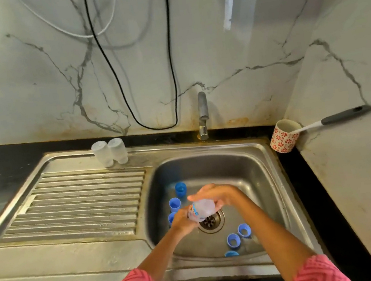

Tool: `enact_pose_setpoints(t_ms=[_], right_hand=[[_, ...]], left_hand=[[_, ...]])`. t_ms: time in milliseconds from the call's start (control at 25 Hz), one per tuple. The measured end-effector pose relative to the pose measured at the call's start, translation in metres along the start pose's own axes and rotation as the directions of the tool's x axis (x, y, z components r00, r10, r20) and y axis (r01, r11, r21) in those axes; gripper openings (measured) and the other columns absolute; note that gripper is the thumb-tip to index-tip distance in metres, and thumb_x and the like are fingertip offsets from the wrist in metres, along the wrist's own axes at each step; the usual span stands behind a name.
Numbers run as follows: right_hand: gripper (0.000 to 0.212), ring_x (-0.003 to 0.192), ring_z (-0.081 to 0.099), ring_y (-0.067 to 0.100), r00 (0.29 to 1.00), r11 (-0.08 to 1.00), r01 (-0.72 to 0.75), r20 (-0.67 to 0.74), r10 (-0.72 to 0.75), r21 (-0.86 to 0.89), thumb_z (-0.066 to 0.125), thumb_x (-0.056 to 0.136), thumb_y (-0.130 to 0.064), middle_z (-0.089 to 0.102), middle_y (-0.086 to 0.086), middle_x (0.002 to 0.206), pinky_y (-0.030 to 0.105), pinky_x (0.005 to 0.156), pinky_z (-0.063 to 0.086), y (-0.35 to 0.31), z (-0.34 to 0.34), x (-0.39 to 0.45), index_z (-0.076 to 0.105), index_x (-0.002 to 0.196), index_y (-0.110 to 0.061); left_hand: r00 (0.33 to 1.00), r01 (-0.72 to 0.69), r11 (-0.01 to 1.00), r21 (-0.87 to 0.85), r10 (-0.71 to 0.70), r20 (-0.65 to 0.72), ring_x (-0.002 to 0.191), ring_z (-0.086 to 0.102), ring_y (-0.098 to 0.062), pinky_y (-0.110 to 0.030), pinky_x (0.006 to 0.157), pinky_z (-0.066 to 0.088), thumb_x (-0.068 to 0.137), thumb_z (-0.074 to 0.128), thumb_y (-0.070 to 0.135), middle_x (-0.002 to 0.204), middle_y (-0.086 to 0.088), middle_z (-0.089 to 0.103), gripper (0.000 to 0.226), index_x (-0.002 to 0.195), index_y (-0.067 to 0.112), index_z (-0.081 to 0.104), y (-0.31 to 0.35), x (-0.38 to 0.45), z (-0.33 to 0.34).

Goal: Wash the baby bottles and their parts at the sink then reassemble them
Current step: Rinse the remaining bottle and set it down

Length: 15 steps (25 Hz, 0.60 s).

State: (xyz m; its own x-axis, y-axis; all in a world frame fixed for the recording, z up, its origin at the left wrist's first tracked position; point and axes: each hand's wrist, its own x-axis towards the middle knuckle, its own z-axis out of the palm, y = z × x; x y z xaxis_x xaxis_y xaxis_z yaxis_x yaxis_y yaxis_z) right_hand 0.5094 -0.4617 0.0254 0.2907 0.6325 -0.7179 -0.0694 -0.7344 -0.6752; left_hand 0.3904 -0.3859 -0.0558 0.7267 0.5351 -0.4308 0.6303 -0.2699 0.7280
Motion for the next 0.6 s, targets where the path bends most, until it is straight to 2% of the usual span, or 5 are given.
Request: enact_pose_setpoints(t_ms=[80,160,240,360,600], right_hand=[[0.011,0.084,0.062,0.025,0.993,0.998,0.029,0.117,-0.022,-0.060,0.060,0.088,-0.007,0.059,0.011,0.094,0.023,0.064,0.054,-0.022,-0.002,-0.006,0.059,0.099,-0.006],[0.020,0.100,0.063,0.033,1.000,0.944,0.011,0.023,-0.003,-0.330,0.061,0.086,-0.007,0.060,0.015,0.102,0.025,0.070,0.056,-0.052,0.006,-0.007,0.058,0.105,-0.001],[0.041,0.103,0.064,0.030,0.987,0.687,-0.088,-0.157,-0.039,-0.722,0.068,0.081,-0.026,0.062,0.014,0.113,0.032,0.082,0.056,-0.081,0.018,-0.002,0.060,0.114,-0.003],[0.053,0.112,0.059,0.027,0.937,0.215,-0.216,-0.264,-0.228,-0.953,0.067,0.081,-0.039,0.060,0.011,0.123,0.032,0.090,0.048,-0.116,0.045,0.000,0.057,0.123,-0.009],[0.063,0.114,0.053,0.028,0.873,0.367,0.082,-0.111,-0.475,-0.927,0.076,0.074,-0.031,0.053,0.013,0.127,0.032,0.087,0.044,-0.198,0.116,0.026,0.048,0.126,-0.009]], left_hand=[[0.999,0.037,0.999,0.037,-0.038,0.026,0.092,0.061,-0.019,-0.026,0.080,0.049,0.078,0.069,0.011,0.097,-0.004,0.061,0.032,0.109,0.011,0.061,0.002,-0.001,-0.013],[0.997,0.016,0.996,0.089,-0.023,0.073,0.108,0.060,-0.026,-0.029,0.088,0.047,0.080,0.070,0.017,0.112,-0.011,0.063,0.047,0.124,0.010,0.057,-0.001,-0.001,-0.024],[0.991,-0.073,0.966,0.246,0.043,0.123,0.121,0.052,-0.023,-0.031,0.098,0.040,0.084,0.067,0.028,0.131,-0.006,0.053,0.056,0.135,0.017,0.048,-0.002,-0.003,-0.039],[0.988,-0.086,0.939,0.332,0.124,-0.097,0.117,0.055,-0.021,-0.029,0.096,0.044,0.088,0.056,0.023,0.125,-0.001,0.060,0.033,0.121,0.022,0.062,-0.012,-0.004,-0.081],[0.920,0.038,0.972,0.231,0.056,-0.387,0.103,0.062,-0.020,-0.027,0.083,0.047,0.088,0.053,0.024,0.107,-0.002,0.067,0.020,0.097,0.021,0.071,-0.079,0.000,-0.207]])
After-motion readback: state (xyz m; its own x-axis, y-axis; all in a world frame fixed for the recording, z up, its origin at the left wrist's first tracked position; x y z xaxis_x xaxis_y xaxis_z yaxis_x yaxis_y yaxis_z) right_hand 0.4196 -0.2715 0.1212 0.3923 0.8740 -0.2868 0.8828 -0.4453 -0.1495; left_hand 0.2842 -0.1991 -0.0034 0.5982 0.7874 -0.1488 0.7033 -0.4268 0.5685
